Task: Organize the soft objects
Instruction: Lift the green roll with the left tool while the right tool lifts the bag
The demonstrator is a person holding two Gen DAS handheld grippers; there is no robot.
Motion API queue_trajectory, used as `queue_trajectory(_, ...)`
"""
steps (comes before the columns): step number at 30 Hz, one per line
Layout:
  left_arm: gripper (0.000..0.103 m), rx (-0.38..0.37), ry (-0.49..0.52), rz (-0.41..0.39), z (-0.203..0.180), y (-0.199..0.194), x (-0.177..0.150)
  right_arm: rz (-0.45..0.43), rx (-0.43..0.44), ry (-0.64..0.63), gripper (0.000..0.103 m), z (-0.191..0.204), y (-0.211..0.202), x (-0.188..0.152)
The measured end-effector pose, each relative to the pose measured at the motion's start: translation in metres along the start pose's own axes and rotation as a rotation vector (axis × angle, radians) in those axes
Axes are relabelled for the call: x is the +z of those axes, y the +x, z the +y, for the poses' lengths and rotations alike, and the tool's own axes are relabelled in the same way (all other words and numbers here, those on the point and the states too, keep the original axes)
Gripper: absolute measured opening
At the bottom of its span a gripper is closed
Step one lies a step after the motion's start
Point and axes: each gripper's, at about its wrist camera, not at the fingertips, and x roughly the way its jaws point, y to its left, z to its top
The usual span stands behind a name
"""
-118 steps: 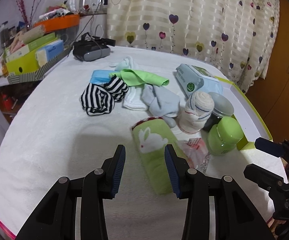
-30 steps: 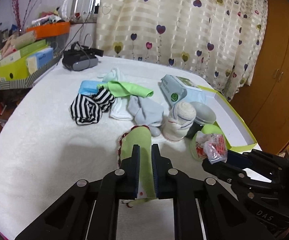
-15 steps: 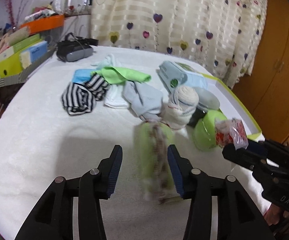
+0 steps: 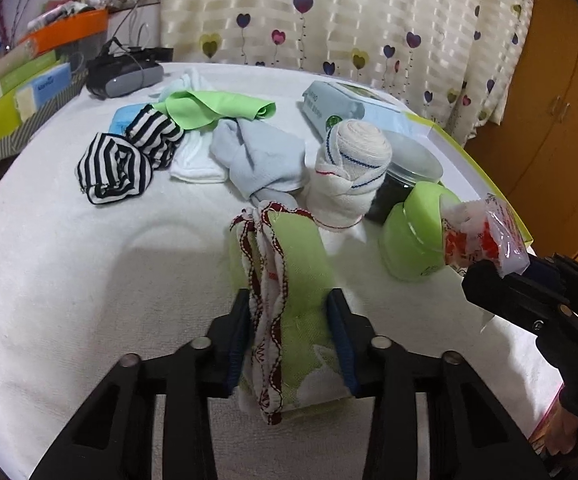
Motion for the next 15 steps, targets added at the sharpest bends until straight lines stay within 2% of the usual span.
queue_trajectory(4,0.026,0.008,-0.014,-0.015,0.000,-0.009,0.001,-0.010,0.002,-0.005,0.028,0.001,-0.005,0.000)
queue_trajectory(6,0.015,0.020,-0.017,-0.029,0.000,-0.015,0.002,-0.018,0.002,-0.010,0.028,0.002,-0.008,0.000)
queue_trajectory(15,0.014,0.048,0.000,-0.102,-0.009,-0.042,0.011,-0.059,0.000,-0.016,0.028,0.000,-0.023,0.003)
